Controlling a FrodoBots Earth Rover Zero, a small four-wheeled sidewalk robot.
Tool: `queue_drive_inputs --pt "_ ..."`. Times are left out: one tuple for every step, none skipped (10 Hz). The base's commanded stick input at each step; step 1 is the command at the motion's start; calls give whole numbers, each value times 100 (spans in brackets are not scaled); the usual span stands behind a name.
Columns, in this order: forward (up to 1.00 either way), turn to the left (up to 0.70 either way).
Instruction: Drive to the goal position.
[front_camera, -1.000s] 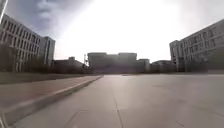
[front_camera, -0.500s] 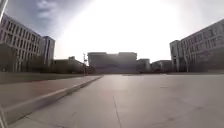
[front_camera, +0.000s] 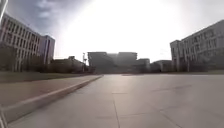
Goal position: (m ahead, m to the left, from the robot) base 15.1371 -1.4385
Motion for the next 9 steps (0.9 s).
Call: queue_drive_inputs --pt "100 2" --pt "100 10" --pt "100 6" --pt "100 0" --pt "100 0" --pt "100 0" --pt "100 0" --pt "100 0" --pt "100 0"
